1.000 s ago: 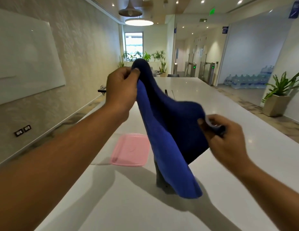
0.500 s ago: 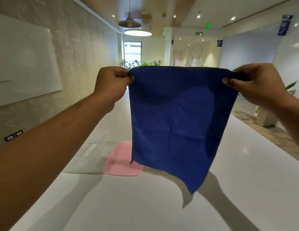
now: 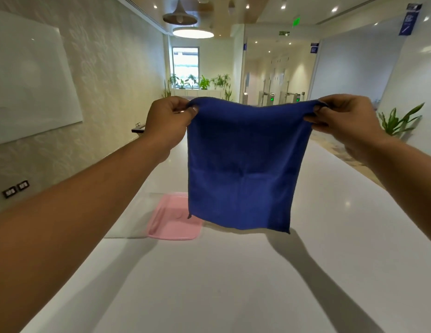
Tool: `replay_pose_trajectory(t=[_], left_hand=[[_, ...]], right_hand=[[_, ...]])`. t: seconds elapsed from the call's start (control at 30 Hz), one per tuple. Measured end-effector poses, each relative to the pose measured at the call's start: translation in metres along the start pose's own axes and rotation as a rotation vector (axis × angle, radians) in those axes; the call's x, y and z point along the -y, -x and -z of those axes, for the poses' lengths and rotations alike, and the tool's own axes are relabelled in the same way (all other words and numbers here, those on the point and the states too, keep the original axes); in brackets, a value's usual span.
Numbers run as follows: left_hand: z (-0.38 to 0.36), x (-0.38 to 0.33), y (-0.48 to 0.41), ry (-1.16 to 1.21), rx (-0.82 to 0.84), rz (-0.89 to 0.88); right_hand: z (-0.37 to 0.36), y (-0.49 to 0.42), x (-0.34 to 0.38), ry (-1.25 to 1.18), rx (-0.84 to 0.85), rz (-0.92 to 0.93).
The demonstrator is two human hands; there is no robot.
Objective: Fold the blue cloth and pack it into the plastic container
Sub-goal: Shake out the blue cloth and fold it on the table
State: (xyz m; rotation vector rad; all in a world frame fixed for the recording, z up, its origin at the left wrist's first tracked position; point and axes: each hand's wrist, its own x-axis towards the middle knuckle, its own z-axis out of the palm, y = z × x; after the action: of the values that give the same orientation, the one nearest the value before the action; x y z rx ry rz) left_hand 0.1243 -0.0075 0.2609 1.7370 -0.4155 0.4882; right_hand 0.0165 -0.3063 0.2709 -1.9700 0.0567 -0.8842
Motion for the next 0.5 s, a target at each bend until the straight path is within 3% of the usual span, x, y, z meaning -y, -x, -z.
replay_pose_trajectory(t=[0.17, 0.4, 0.5], left_hand=[[-0.003, 0.006, -0.001, 0.084, -0.007, 0.034], [0.030, 0.004, 0.052, 0.110, -0.010, -0.048], [0.049, 0.019, 0.110, 0.126, 0.007, -0.059]], right_hand=[[-0.002, 0.002, -0.003, -0.041, -0.007, -0.001], [0.019, 0.038, 0.002, -0.068, -0.004, 0.109], [0.032, 0.075, -0.026, -0.055, 0.112, -0.011]])
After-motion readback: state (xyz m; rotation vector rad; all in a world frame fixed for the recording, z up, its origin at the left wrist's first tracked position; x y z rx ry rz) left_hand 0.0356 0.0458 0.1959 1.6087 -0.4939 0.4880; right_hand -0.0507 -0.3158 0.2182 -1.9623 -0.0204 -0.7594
